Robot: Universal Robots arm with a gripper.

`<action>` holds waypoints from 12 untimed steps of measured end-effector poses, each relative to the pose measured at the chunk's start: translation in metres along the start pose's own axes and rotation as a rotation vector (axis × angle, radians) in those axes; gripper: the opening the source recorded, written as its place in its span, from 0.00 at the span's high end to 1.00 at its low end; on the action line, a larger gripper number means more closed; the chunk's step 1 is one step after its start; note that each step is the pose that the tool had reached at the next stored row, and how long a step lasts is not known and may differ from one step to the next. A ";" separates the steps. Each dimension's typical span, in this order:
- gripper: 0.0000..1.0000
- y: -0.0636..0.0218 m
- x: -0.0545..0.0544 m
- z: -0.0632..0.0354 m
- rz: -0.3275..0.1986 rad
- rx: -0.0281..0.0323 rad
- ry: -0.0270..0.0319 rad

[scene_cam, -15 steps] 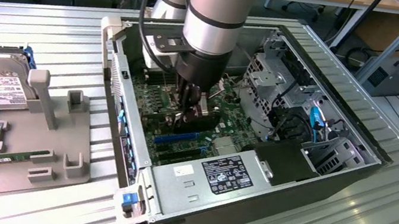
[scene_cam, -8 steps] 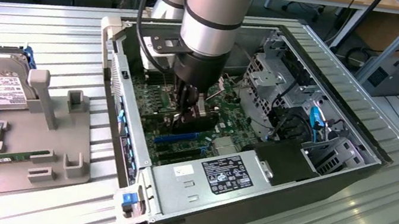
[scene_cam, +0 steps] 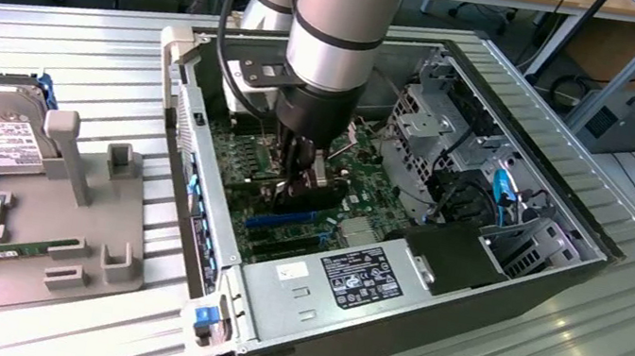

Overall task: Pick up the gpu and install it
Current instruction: 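Insert the gpu into the slot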

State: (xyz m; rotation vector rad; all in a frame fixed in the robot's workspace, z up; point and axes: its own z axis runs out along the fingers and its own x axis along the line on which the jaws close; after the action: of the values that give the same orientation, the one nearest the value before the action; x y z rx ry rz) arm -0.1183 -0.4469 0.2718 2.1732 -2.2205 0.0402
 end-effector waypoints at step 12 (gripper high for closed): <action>0.73 0.0007 0.000 0.0098 0.000 -0.0001 0.0000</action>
State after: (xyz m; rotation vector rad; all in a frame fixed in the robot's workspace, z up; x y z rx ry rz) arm -0.1191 -0.4469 0.2620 2.1732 -2.2204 0.0401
